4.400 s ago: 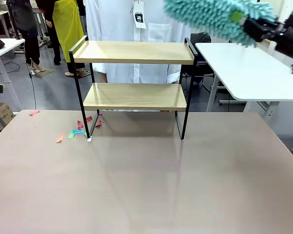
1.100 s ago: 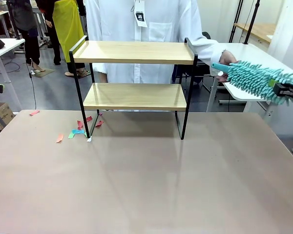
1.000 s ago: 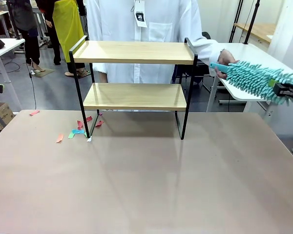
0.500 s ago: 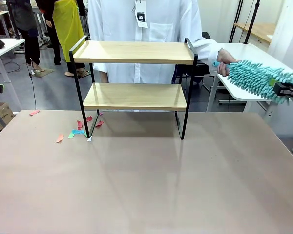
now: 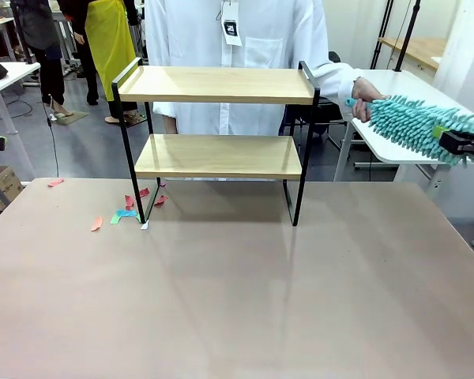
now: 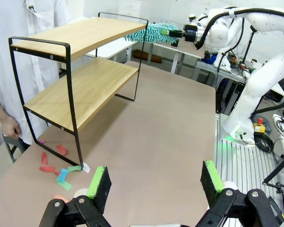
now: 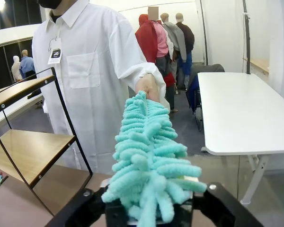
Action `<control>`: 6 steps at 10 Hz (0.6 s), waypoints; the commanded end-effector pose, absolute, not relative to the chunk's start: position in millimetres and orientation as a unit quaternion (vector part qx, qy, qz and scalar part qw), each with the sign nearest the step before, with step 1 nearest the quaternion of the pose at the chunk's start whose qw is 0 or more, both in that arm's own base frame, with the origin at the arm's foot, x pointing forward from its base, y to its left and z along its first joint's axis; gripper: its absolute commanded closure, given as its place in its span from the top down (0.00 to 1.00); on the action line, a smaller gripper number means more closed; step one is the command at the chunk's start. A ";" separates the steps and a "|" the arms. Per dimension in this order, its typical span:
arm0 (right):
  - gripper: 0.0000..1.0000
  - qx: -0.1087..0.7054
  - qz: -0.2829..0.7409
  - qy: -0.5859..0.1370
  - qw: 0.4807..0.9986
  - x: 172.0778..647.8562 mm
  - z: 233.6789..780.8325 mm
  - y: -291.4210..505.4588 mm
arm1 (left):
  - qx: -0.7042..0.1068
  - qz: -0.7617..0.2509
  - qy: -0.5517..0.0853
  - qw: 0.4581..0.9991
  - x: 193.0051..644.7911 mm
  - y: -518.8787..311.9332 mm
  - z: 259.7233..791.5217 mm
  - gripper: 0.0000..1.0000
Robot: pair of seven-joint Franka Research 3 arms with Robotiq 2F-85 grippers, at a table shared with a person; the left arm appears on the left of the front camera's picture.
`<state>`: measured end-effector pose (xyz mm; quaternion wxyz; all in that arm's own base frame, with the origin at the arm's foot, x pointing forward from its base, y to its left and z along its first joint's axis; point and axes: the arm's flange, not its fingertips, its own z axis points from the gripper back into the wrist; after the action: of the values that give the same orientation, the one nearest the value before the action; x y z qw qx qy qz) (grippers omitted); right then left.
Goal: Clean the shelf.
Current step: Hand the Duster back to the human.
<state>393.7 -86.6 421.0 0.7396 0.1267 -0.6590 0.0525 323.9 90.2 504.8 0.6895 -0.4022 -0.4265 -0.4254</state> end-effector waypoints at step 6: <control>1.00 0.216 -0.081 -0.734 0.639 382.5 538.4 -137.7 | -0.407 -0.424 -0.434 0.682 324.5 89.6 506.5 1.00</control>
<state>375.8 -126.0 523.2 0.6640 0.1967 -0.7200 -0.0435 323.8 90.4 504.9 0.6895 -0.4020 -0.4266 -0.4254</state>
